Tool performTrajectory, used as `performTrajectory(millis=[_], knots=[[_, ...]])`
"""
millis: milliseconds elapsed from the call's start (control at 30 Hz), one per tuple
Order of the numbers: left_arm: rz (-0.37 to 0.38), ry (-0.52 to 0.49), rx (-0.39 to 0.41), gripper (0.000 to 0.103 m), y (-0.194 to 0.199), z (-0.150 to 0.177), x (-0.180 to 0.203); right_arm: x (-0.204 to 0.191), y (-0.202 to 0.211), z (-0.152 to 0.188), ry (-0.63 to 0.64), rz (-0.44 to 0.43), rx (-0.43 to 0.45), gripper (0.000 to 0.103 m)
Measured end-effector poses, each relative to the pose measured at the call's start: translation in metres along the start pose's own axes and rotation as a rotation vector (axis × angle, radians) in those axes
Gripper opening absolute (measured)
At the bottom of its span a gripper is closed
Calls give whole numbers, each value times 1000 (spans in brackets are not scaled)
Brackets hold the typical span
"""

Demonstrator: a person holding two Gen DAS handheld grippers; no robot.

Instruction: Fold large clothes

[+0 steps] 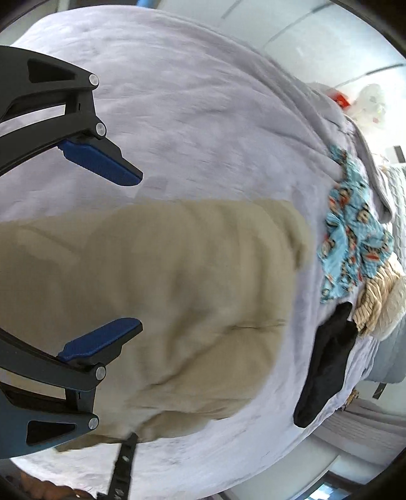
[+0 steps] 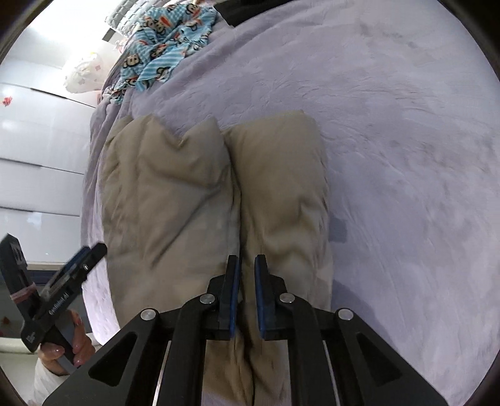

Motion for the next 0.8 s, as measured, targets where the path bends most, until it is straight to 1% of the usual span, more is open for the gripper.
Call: performTrajectory(millis=[67, 133, 200, 233, 267, 300, 333, 367, 400, 467, 500, 600, 667, 800], knots=[[0, 19, -36, 87, -1, 23, -5, 0, 19, 21, 14, -6, 38, 11], [-3, 26, -63, 90, -7, 41, -7, -10, 29, 35, 43, -23, 64, 11], [-11, 25, -79, 90, -14, 57, -9, -22, 29, 50, 97, -26, 56, 11], [-15, 20, -79, 90, -16, 61, -9, -27, 24, 55, 121, -11, 44, 11], [-16, 15, -80, 90, -19, 65, -9, -31, 13, 60, 141, 23, 21, 11], [-12, 14, -81, 92, -20, 65, -10, -33, 3, 60, 146, 45, 3, 11], [-6, 20, -87, 98, -23, 65, -12, -34, -10, 61, 149, 76, -19, 11], [2, 33, -100, 99, -25, 65, -14, -33, -24, 62, 145, 111, -43, 11], [15, 42, -110, 99, -26, 65, -15, -31, -35, 64, 129, 126, -67, 11], [32, 59, -119, 99, -26, 66, -18, -26, -45, 64, 83, 127, -92, 11], [29, 52, -112, 99, -23, 66, -18, -26, -42, 63, 67, 127, -89, 11], [36, 32, -107, 99, -22, 68, -17, -33, -29, 63, 119, 157, -59, 11], [50, 40, -112, 99, -23, 69, -18, -33, -28, 64, 142, 182, -72, 11], [63, 45, -121, 99, -22, 69, -18, -32, -32, 65, 106, 199, -90, 11]])
Point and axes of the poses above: each gripper's, at about its wrist camera, not at the fingertips, and y roughly against the way its jaws point, x to its right, z to its underside, the point moved 2 cm from there along -y, roughly the way its jaws point, and after that the axes turned 14 degrees about z, right-handed, at the moved point
